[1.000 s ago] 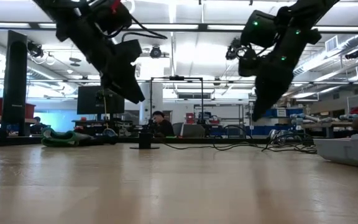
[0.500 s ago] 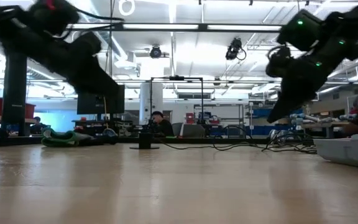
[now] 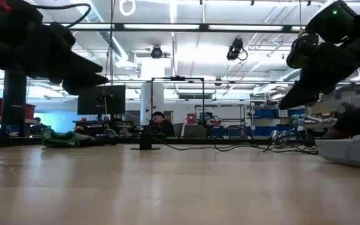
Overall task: Coil cords
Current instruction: Return to Home Position
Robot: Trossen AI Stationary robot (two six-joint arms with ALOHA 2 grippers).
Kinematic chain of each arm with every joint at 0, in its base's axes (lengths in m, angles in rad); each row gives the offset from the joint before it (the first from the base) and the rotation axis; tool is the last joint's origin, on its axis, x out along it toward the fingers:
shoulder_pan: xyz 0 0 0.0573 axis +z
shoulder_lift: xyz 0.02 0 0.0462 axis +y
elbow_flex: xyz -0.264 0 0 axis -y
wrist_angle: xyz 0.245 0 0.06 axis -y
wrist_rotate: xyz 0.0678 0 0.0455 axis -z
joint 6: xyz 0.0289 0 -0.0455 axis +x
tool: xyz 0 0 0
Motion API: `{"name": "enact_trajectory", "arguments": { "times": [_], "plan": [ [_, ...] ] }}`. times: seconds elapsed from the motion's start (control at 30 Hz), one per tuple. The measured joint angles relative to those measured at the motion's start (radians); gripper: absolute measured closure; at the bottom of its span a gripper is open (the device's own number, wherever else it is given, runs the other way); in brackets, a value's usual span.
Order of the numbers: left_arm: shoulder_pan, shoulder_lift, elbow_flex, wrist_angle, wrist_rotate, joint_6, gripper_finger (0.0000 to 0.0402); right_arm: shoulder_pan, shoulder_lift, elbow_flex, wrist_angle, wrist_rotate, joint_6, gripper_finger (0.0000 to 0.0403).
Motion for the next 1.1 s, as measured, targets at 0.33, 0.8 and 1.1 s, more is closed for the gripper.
{"name": "enact_trajectory", "arguments": {
  "times": [0.33,0.8,1.1],
  "plan": [
    [0.000,-0.286,-0.007,-0.245,0.021,0.030,0.0138,0.000,-0.092,-0.067,-0.024,0.002,0.017,0.0257],
    [0.000,-0.608,-0.008,-0.478,0.078,0.104,0.0138,0.000,-0.111,-0.071,-0.013,0.005,0.018,0.0258],
    [0.000,-0.664,-0.008,-0.523,0.109,0.100,0.0138,0.000,-0.118,-0.071,-0.010,0.005,0.007,0.0258]
  ]
}}
